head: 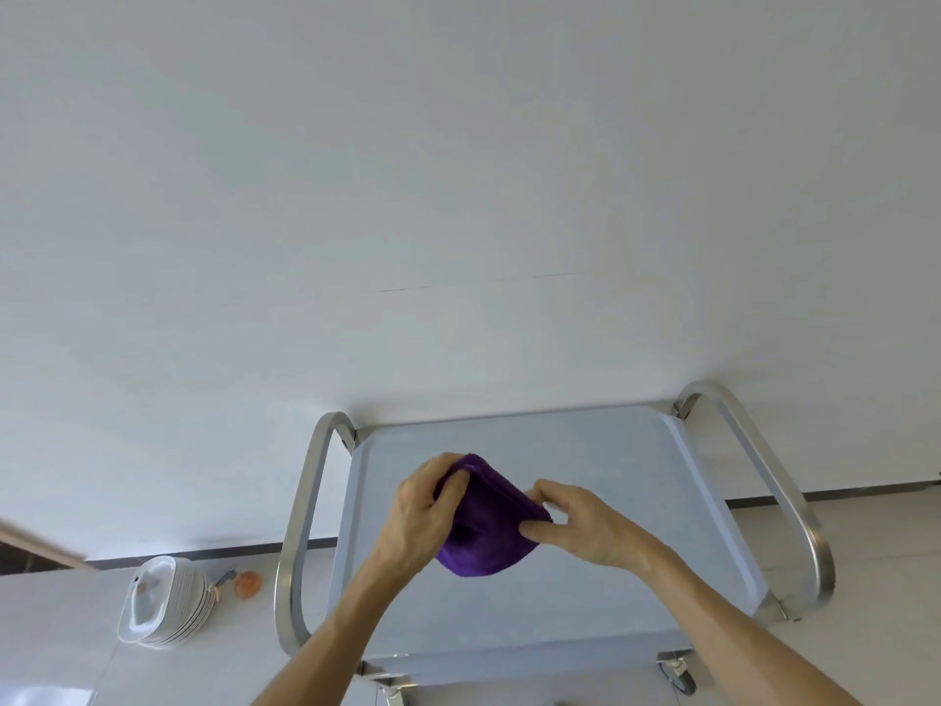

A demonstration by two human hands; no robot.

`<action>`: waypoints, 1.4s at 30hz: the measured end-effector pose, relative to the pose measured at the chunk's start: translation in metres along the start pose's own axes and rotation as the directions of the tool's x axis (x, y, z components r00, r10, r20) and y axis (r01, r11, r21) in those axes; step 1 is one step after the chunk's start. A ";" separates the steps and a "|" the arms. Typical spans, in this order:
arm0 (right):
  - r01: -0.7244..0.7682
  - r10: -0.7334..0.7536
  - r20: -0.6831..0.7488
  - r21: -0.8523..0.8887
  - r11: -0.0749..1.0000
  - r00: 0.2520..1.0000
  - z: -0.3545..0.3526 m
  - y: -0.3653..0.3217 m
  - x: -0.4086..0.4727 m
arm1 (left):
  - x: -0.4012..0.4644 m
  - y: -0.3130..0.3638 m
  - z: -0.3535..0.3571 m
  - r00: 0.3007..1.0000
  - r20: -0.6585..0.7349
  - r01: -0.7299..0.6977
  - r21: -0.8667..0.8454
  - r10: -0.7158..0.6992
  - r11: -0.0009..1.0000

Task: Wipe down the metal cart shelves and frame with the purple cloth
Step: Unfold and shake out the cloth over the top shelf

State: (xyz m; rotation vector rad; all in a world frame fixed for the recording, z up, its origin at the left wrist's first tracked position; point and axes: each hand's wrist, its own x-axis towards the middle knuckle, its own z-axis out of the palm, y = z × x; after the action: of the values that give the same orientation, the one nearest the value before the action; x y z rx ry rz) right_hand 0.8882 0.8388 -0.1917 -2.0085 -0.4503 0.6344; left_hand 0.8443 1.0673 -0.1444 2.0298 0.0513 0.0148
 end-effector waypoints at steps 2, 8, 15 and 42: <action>-0.012 0.013 -0.044 0.024 1.000 0.999 0.002 -0.004 0.002 | 0.003 0.000 -0.004 1.000 -0.018 -0.024 0.066 0.026 0.998; 0.066 -0.077 -0.117 -0.090 0.994 0.990 0.011 -0.008 0.007 | 0.006 -0.003 -0.020 0.984 -0.006 -0.174 0.226 0.180 0.958; 0.028 -0.034 -0.129 -0.045 0.999 0.991 0.006 -0.013 0.019 | 0.007 0.008 -0.037 0.991 -0.019 -0.129 0.104 0.132 0.986; -0.106 0.181 -0.098 0.511 0.853 0.979 0.095 -0.017 0.074 | -0.024 -0.098 -0.229 0.778 -0.539 0.221 -0.247 -0.324 0.943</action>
State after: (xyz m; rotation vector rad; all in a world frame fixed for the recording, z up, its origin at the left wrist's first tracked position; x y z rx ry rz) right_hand 0.8893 0.9524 -0.2345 -1.5752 -0.0317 0.6186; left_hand 0.8099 1.3150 -0.1307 1.7602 0.7095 0.4380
